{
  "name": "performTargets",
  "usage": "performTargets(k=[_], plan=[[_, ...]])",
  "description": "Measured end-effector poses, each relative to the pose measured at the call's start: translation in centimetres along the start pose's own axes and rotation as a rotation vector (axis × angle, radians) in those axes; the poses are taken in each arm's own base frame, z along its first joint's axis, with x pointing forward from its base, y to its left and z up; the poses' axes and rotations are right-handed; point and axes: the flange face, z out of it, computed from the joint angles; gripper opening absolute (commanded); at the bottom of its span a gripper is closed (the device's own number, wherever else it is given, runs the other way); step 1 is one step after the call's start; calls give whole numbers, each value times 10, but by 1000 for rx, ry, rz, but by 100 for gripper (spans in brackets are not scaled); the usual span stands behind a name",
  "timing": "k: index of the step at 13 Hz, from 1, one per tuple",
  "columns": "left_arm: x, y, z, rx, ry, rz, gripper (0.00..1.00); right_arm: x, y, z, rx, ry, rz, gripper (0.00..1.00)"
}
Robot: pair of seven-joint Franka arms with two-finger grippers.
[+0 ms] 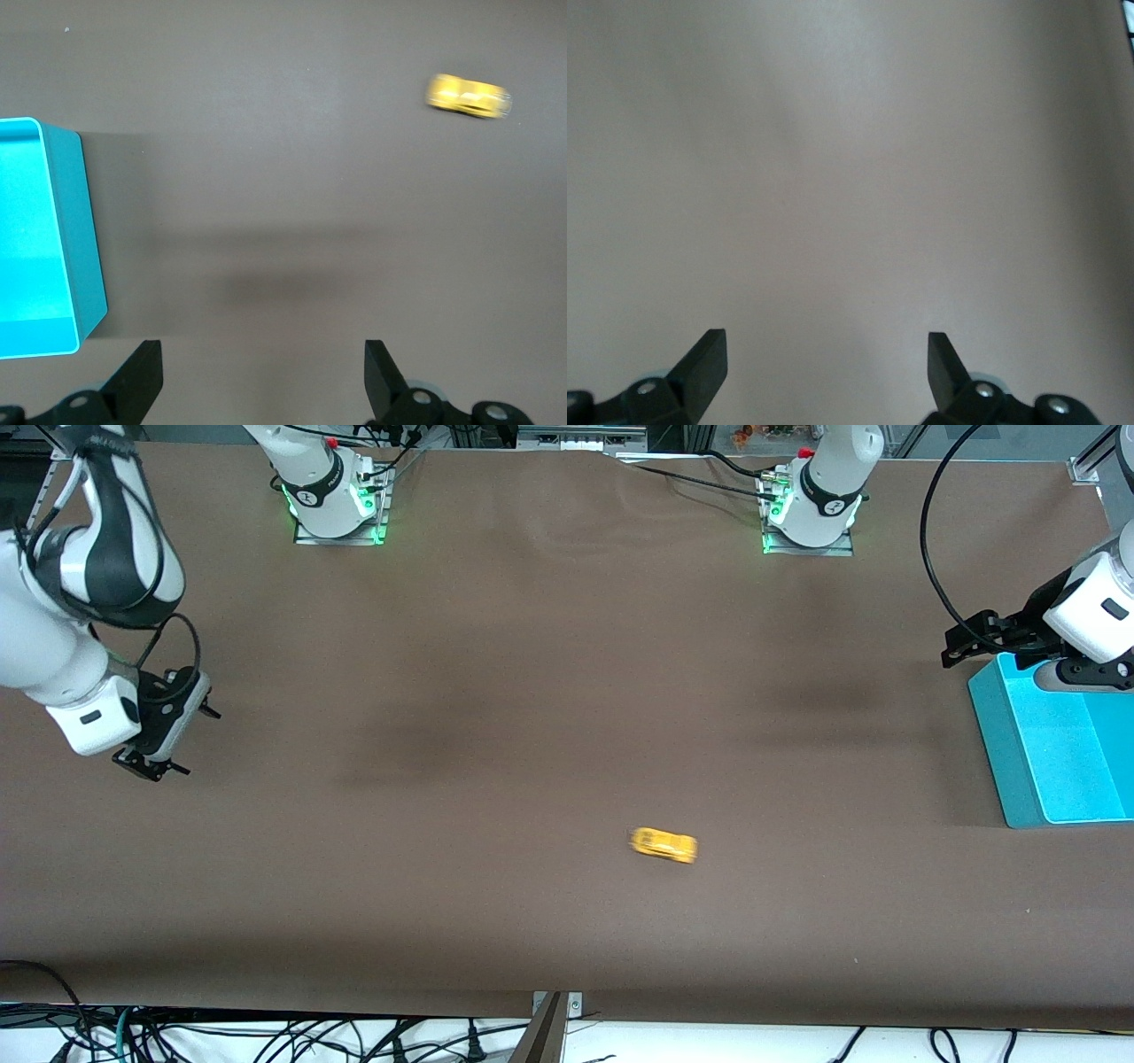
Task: Wind and store yellow beetle car
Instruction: 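Raise the right gripper to rest while the left gripper moves past the bin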
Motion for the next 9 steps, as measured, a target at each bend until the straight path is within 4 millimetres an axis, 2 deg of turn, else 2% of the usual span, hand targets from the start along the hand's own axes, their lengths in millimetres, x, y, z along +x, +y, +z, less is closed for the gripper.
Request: performTargets(k=[3, 6, 9], plan=[[0, 0, 0, 0, 0, 0, 100, 17, -15, -20, -8, -21, 148, 100], [0, 0, 0, 0, 0, 0, 100, 23, -21, -23, 4, -36, 252, 100], [0, 0, 0, 0, 0, 0, 100, 26, -23, -24, 6, -39, 269, 100]])
